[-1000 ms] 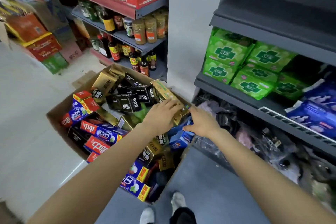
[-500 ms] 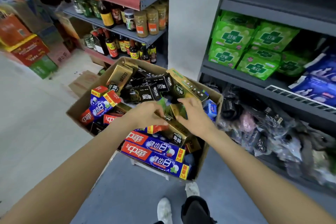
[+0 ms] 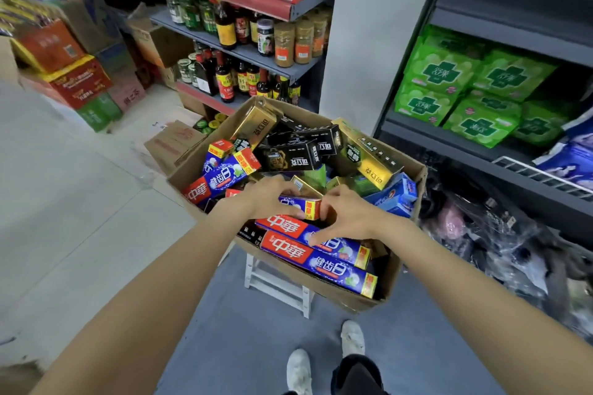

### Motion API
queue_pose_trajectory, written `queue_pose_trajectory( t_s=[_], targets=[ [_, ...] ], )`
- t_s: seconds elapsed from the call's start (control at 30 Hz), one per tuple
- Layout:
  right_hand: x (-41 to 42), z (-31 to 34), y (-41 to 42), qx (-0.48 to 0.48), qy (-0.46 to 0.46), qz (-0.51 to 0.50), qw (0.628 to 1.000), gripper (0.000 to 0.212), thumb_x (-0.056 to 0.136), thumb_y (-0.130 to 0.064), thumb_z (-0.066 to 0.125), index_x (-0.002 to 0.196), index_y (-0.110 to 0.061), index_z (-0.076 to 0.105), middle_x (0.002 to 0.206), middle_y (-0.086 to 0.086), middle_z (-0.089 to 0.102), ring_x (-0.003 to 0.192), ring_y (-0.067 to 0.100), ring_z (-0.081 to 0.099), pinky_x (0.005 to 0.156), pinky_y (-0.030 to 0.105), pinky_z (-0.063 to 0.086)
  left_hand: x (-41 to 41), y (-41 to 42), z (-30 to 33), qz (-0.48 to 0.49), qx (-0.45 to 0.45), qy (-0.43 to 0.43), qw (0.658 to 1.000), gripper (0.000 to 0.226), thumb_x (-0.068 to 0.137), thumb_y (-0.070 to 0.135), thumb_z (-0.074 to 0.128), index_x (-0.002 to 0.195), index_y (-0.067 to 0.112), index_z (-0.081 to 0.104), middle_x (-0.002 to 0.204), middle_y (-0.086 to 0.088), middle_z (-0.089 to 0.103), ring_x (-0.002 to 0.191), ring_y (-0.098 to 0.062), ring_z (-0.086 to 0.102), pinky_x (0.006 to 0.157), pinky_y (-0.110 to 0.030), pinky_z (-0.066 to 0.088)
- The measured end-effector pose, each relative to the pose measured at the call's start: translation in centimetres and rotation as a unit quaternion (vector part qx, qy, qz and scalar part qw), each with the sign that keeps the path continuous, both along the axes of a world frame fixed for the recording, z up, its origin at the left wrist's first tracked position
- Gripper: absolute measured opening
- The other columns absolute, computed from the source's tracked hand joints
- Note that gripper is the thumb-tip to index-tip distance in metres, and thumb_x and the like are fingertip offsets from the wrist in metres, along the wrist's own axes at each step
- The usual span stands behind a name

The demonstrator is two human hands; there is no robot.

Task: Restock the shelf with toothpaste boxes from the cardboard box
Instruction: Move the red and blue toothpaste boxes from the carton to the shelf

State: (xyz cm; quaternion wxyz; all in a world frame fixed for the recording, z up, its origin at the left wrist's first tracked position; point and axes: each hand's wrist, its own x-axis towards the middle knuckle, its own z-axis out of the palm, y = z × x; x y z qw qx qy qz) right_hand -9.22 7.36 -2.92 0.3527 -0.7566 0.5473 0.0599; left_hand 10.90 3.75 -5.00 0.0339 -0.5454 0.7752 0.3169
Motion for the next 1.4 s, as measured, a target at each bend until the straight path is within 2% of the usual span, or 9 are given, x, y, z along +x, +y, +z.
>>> queue_pose_trajectory(
  t_s=[0.1,0.27,0.43,0.63,0.77,0.87,1.0,1.23,1.4],
  targets=[
    [0.5,0.3,0.2,-0.006,0.046,0.040,0.998,0.053,0.069,-0.053,0.075,0.104,-0.018,0.059,0.136,0.007,0.031,0.128,0.022,0.032,0.103,0.037,0.038,0.1,0.1,0.3,0.040,-0.015,0.081,0.996,0.056,0.073,0.043,0.077,0.121,0.025,0.054,0.117,0.000,0.045,0.106,-0.016,0.053,0.088,-0.035,0.050],
    [0.3,0.7,-0.4,-0.050,0.039,0.076,0.995,0.036,0.082,-0.040,0.063,0.091,-0.006,0.069,0.118,0.017,0.057,0.109,0.026,0.052,0.089,0.039,0.048,0.2,0.0,1.3,0.137,-0.104,0.193,0.966,0.056,0.074,0.039,0.076,0.121,0.021,0.052,0.109,0.001,0.043,0.099,-0.011,0.050,0.072,-0.018,0.040],
    [-1.7,2.2,-0.6,-0.032,-0.078,-0.048,0.995,0.020,0.088,-0.026,0.060,0.093,-0.008,0.063,0.096,0.007,0.067,0.087,0.023,0.063,0.071,0.032,0.049,-0.9,-0.2,2.5,0.229,-0.156,0.280,0.919,0.051,0.080,0.043,0.069,0.123,0.021,0.054,0.106,-0.003,0.051,0.093,-0.013,0.052,0.066,-0.016,0.040],
    [-5.5,4.3,-0.3,-0.001,-0.189,-0.161,0.969,0.009,0.089,-0.023,0.057,0.087,-0.015,0.055,0.093,0.008,0.069,0.078,0.017,0.063,0.074,0.035,0.049,-4.5,-2.4,6.3,0.295,-0.159,0.360,0.871,0.045,0.086,0.051,0.058,0.116,0.018,0.058,0.089,0.003,0.057,0.086,-0.015,0.056,0.068,-0.022,0.042],
    [-8.5,5.9,0.2,-0.006,-0.360,-0.309,0.880,0.014,0.070,-0.029,0.056,0.076,-0.016,0.053,0.073,0.006,0.063,0.061,0.016,0.060,0.058,0.027,0.044,-8.3,-4.2,8.6,0.369,-0.049,0.451,0.811,0.068,0.068,0.074,0.059,0.104,0.016,0.062,0.105,-0.007,0.068,0.094,-0.025,0.065,0.090,-0.044,0.051],
    [-10.5,7.2,0.0,-0.011,-0.460,-0.409,0.788,0.009,0.083,-0.020,0.056,0.085,-0.012,0.052,0.071,0.008,0.063,0.051,0.014,0.060,0.055,0.025,0.047,-12.5,-4.7,10.8,0.356,0.060,0.517,0.776,0.042,0.080,0.058,0.061,0.089,0.018,0.059,0.098,-0.011,0.069,0.086,-0.026,0.065,0.085,-0.041,0.053],
    [-13.9,9.6,0.0,-0.042,-0.527,-0.506,0.681,0.009,0.093,-0.018,0.046,0.087,-0.012,0.050,0.075,0.008,0.065,0.054,0.015,0.062,0.061,0.030,0.049,-20.1,-4.5,13.5,0.299,0.171,0.550,0.761,0.056,0.084,0.057,0.056,0.117,0.012,0.057,0.103,-0.011,0.069,0.086,-0.026,0.066,0.087,-0.043,0.052],
    [-25.9,13.2,3.3,-0.171,-0.469,-0.526,0.688,0.055,0.073,-0.029,0.077,0.115,-0.012,0.046,0.105,0.006,0.068,0.085,0.020,0.070,0.080,0.038,0.056,-38.0,-2.3,17.7,0.219,0.228,0.572,0.757,0.025,0.091,0.034,0.057,0.088,0.009,0.061,0.079,-0.010,0.069,0.058,-0.017,0.067,0.064,-0.031,0.055],
    [-38.9,15.9,7.1,-0.211,-0.469,-0.568,0.643,0.062,0.068,-0.023,0.082,0.120,-0.009,0.050,0.103,0.008,0.071,0.082,0.022,0.071,0.074,0.037,0.057,-51.1,1.0,20.1,0.131,0.220,0.527,0.811,0.041,0.086,0.016,0.058,0.120,-0.006,0.050,0.100,-0.019,0.067,0.061,-0.018,0.065,0.051,-0.024,0.051]
  ],
)
